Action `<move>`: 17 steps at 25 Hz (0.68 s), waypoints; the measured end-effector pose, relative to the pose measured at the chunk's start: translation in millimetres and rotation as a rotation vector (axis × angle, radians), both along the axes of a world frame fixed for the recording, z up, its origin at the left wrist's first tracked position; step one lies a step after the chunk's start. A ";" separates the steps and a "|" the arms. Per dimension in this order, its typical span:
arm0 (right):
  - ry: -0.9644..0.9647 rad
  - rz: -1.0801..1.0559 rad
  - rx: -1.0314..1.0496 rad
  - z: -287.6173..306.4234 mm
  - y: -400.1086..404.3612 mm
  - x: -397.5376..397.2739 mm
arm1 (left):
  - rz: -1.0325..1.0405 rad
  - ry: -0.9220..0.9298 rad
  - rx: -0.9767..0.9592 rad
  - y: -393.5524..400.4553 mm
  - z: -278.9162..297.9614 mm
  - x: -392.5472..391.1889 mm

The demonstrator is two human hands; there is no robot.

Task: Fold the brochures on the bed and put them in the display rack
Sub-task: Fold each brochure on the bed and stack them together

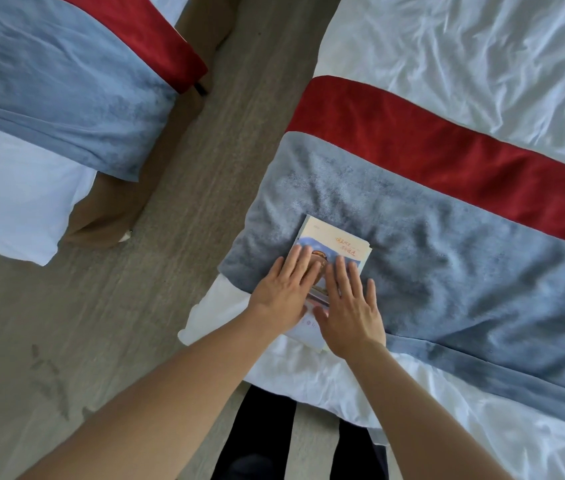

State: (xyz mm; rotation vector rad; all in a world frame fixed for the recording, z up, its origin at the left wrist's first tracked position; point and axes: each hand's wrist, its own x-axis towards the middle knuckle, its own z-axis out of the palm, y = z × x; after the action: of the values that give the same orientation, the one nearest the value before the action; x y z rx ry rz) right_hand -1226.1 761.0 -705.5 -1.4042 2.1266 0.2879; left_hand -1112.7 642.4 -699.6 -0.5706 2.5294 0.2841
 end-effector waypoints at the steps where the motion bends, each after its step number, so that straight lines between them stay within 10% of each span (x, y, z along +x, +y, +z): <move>1: -0.019 -0.011 -0.017 2.2 -1.1 -0.4 | 0.019 0.046 0.036 -0.7 2.2 -0.3; 8: -0.175 -0.896 -0.194 20.4 -11.6 -7.0 | 0.803 0.351 0.266 -2.8 9.8 -12.0; 17: -0.418 -1.093 -0.195 20.5 -21.5 -9.3 | 0.972 0.312 0.230 -10.1 8.2 -23.7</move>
State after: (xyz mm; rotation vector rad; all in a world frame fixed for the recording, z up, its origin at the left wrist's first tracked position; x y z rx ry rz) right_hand -1235.4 739.5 -685.0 -0.1850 2.2349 -0.5920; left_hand -1136.4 632.3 -691.4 -1.7289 2.2360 1.0498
